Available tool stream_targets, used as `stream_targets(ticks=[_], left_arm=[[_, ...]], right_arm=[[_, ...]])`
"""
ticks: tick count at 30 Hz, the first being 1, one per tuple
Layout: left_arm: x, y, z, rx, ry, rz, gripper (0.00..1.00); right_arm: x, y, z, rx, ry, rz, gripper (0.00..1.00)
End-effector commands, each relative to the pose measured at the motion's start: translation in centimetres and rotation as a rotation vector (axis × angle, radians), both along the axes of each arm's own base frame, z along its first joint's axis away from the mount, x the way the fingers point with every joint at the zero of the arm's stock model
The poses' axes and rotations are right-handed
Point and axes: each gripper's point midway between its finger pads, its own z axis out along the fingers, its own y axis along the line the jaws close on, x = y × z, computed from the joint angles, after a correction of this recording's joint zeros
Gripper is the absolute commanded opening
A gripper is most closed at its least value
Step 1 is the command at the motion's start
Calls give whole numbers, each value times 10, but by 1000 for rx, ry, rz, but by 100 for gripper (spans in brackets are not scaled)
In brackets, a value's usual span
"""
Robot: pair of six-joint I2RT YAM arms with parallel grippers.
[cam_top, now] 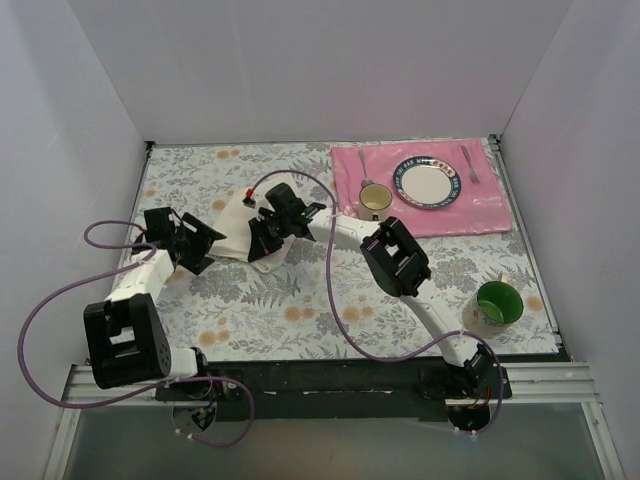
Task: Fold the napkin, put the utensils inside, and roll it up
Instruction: Roll the napkin with the utensil
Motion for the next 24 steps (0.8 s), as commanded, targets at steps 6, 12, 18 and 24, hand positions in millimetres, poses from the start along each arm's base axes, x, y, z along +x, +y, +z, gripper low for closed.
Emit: stream_targets(ticks=[6,12,18,24], left_arm=[[4,-13,-34,-93,93,8,73],[11,-15,-49,-100,141,19,73],[19,-5,-49,-53,131,50,51],[18,-3,-52,-29,143,31,6]], right_arm=[[-6,3,23,128,159,17,1],[-5,2,20,122,160,14,1],[-2,0,15,79,128,29,1],[3,-10,12,-13,-2,51,6]])
